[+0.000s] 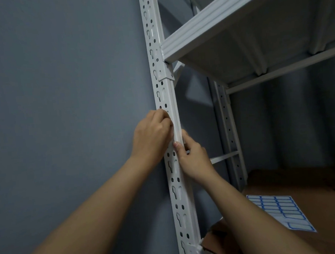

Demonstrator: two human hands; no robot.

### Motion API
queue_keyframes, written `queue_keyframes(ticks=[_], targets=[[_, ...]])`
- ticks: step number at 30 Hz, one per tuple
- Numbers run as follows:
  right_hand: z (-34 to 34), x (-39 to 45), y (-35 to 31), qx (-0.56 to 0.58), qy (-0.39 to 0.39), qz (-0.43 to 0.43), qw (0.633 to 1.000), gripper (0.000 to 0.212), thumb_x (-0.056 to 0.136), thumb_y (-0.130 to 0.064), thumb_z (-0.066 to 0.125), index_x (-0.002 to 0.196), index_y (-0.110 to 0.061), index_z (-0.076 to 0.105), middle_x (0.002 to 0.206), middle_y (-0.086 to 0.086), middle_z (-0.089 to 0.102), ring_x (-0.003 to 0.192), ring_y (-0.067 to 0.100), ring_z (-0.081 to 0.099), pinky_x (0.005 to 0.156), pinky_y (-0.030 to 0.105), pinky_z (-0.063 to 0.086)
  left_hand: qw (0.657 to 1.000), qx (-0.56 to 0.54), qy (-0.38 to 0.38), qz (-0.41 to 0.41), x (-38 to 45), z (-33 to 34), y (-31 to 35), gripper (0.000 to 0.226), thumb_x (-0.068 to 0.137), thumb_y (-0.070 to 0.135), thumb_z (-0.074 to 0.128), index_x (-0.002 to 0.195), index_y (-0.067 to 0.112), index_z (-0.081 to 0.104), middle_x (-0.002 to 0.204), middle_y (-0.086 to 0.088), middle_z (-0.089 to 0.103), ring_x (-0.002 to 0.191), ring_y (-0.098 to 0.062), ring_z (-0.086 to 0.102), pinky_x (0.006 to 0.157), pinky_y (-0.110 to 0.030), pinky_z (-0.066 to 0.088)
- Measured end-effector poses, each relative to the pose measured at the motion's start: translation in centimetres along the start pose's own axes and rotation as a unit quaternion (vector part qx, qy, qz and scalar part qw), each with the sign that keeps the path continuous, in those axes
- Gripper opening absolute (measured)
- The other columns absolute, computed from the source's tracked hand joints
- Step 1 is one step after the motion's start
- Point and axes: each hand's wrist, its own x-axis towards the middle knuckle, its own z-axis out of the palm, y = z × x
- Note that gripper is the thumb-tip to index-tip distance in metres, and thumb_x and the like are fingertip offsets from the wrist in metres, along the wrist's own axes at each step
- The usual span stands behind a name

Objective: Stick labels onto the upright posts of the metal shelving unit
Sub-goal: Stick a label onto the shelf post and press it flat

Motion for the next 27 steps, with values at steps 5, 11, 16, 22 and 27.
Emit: queue_keyframes(ticks=[5,11,16,22,27], targets=[[0.0,0.0,-0.2,-0.006,0.001,-0.001,1.0,0.048,0.098,-0.038,0.042,0.145,-0.04,0.033,0.113,0.009,0.066,0.104,0.03,0.06,0.094,0.04,0.048,0.999,0.024,-0.033,-0.016,0.4,0.2,0.4,0.01,0.07,0.012,0.061,0.063,0.005,0.061,0.075,-0.007,0.061,0.063,-0.025,0.058,0.04,-0.024,0.037],[0.1,0.0,0.0,-0.008,0.001,-0.002,1.0,0.047,0.098,-0.039,0.04,0.144,-0.041,0.032,0.116,0.008,0.065,0.103,0.031,0.059,0.093,0.041,0.048,0.996,-0.016,-0.045,-0.073,0.1,0.6,0.7,0.01,0.076,0.013,0.062,0.072,0.004,0.062,0.084,-0.008,0.06,0.073,-0.025,0.058,0.047,-0.026,0.035],[0.1,0.1,0.3,-0.007,0.001,0.001,1.0,0.047,0.098,-0.036,0.039,0.144,-0.041,0.033,0.092,0.006,0.056,0.081,0.02,0.047,0.08,0.032,0.044,0.986,-0.061,-0.076,-0.138,-0.5,0.3,1.5,0.018,0.089,0.02,0.052,0.086,0.005,0.06,0.099,-0.005,0.054,0.092,-0.021,0.05,0.062,-0.033,0.043],[0.2,0.0,0.1,0.007,0.001,-0.001,1.0,0.047,0.097,-0.042,0.041,0.143,-0.045,0.032,0.108,0.005,0.066,0.095,0.026,0.06,0.09,0.04,0.05,0.966,-0.128,-0.062,-0.214,-1.2,-0.2,0.6,0.016,0.092,0.025,0.054,0.092,0.012,0.062,0.104,0.002,0.052,0.101,-0.012,0.043,0.066,-0.026,0.031],[0.6,0.2,0.4,0.014,0.003,0.007,1.0,0.047,0.096,-0.045,0.042,0.143,-0.044,0.032,0.116,0.003,0.066,0.103,0.029,0.061,0.094,0.041,0.05,0.955,-0.171,-0.07,-0.231,-1.0,-0.3,-0.1,0.016,0.093,0.026,0.054,0.098,0.017,0.066,0.106,0.006,0.052,0.105,-0.011,0.044,0.072,-0.026,0.034]])
